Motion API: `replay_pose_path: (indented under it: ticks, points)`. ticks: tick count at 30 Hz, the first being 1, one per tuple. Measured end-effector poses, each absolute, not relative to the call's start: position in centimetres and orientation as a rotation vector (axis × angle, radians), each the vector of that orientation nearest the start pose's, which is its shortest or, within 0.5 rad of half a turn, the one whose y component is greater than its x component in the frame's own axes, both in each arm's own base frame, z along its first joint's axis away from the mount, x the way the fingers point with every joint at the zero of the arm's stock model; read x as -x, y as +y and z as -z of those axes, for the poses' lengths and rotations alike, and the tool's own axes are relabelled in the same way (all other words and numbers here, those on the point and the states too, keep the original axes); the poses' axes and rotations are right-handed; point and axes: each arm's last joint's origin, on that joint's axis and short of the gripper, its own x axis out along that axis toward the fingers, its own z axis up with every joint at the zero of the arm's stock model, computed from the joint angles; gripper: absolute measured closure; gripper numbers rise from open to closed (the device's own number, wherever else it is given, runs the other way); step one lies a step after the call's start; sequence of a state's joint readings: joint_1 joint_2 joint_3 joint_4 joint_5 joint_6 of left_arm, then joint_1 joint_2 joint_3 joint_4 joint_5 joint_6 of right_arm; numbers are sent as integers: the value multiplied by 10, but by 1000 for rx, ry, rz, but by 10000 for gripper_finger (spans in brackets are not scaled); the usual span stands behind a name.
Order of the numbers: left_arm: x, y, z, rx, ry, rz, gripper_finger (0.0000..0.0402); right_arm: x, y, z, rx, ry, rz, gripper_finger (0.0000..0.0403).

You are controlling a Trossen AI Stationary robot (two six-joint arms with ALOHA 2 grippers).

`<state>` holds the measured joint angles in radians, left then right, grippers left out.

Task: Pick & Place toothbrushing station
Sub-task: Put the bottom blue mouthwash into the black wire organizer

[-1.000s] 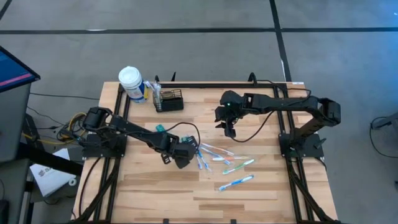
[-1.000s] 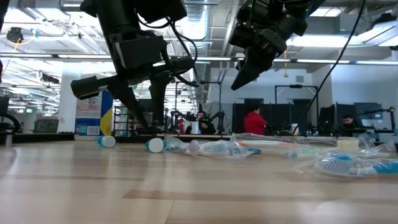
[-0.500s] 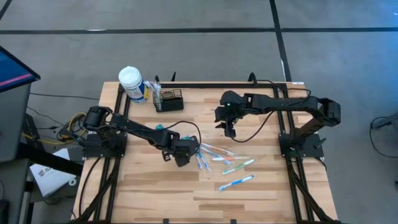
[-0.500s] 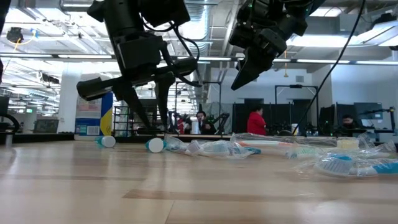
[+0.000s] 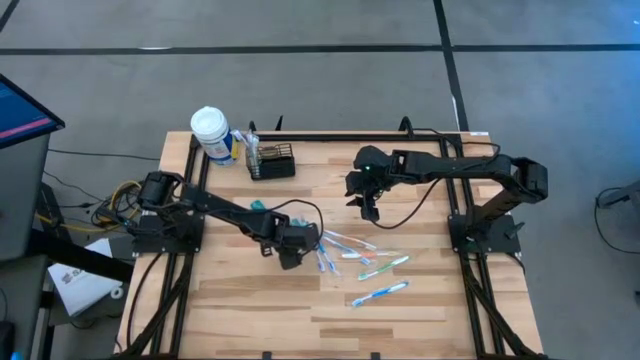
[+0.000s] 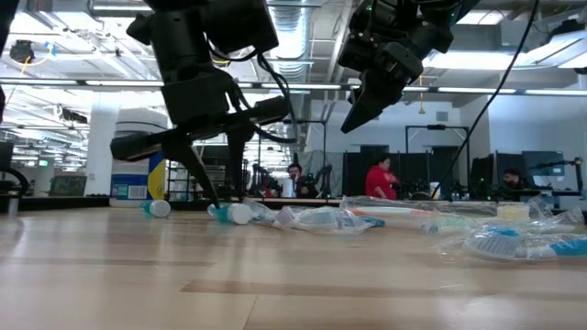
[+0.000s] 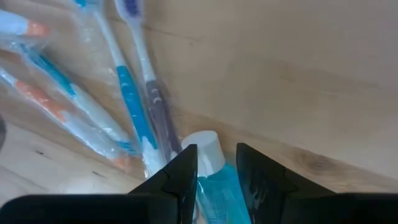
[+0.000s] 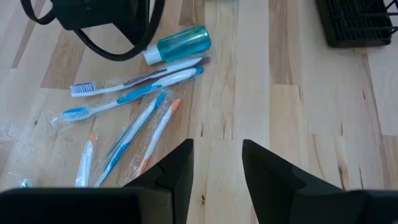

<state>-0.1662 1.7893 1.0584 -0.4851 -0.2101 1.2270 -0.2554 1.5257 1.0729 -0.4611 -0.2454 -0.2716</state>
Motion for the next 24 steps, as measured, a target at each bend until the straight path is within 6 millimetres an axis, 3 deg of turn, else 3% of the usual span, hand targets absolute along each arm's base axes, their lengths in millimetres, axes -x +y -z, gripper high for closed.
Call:
replay_pose_path:
  ticks: [9,16,24]
  points:
    - [-333,-35,-153,-1239,1073,700,298,-305,-72,-238,26,879,-110,275]
    - [-334,-35,-153,-1105,1038,716,298,-305,-72,-238,25,880,-111,275]
    - [-335,-34,-153,-1093,1026,702,285,-305,-72,-238,25,879,-111,275]
